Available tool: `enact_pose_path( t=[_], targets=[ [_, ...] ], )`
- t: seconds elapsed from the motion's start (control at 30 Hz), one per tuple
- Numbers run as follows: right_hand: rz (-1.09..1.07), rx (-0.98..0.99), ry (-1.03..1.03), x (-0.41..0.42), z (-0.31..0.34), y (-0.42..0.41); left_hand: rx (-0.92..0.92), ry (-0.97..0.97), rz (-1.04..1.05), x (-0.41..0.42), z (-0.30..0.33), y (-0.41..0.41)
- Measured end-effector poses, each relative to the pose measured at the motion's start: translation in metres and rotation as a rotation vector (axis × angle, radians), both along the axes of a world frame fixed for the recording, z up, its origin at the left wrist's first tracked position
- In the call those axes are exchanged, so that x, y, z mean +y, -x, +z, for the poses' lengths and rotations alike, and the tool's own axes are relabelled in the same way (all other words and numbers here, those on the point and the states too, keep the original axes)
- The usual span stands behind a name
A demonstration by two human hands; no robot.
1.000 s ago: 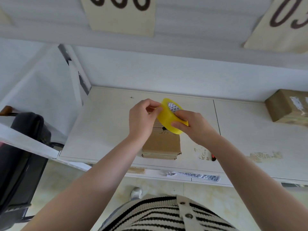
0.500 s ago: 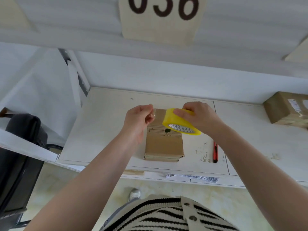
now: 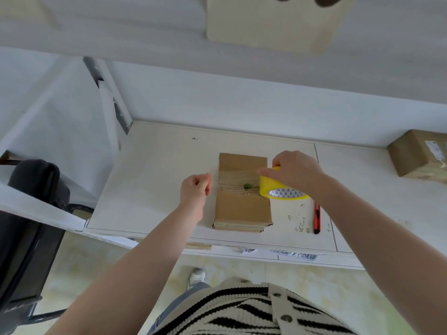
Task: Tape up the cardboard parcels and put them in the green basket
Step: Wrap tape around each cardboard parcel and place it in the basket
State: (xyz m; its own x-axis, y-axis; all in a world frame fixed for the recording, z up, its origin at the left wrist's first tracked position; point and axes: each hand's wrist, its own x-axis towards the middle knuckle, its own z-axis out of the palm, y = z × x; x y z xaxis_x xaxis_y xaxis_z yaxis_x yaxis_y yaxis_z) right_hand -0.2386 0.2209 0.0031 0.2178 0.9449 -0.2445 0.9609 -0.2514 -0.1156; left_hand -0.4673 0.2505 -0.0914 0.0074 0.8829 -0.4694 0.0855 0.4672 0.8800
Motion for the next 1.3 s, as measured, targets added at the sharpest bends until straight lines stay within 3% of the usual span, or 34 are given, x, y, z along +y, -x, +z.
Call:
enact_pose_path(
  t=[0.17, 0.43, 0.53, 0.7, 0.9, 1.03, 1.3],
  targets=[
    [0.015, -0.056, 0.001, 0.007, -0.004, 0.004, -0.057, 0.119, 0.109, -0.002, -0.017, -0.014],
    [-0.020, -0.054, 0.022, 0.007, -0.007, 0.005, -0.074, 0.116, 0.097, -0.004, -0.030, -0.026],
    [-0.024, -0.050, 0.021, 0.007, -0.006, 0.006, -0.029, 0.053, 0.071, -0.006, -0.034, -0.026],
    [-0.022, -0.066, 0.020, 0.006, -0.007, 0.007, 0.211, -0.279, -0.105, -0.003, -0.037, -0.019],
    [-0.019, -0.064, 0.017, 0.006, -0.008, 0.006, 0.209, -0.297, -0.292, -0.004, -0.039, -0.011],
    [-0.003, -0.081, 0.037, 0.006, -0.007, 0.009, 0.321, -0.349, -0.375, 0.002, -0.038, -0.012],
    [0.007, -0.098, 0.035, 0.005, -0.006, 0.014, 0.463, -0.366, -0.395, 0.005, -0.038, -0.015]
  ],
)
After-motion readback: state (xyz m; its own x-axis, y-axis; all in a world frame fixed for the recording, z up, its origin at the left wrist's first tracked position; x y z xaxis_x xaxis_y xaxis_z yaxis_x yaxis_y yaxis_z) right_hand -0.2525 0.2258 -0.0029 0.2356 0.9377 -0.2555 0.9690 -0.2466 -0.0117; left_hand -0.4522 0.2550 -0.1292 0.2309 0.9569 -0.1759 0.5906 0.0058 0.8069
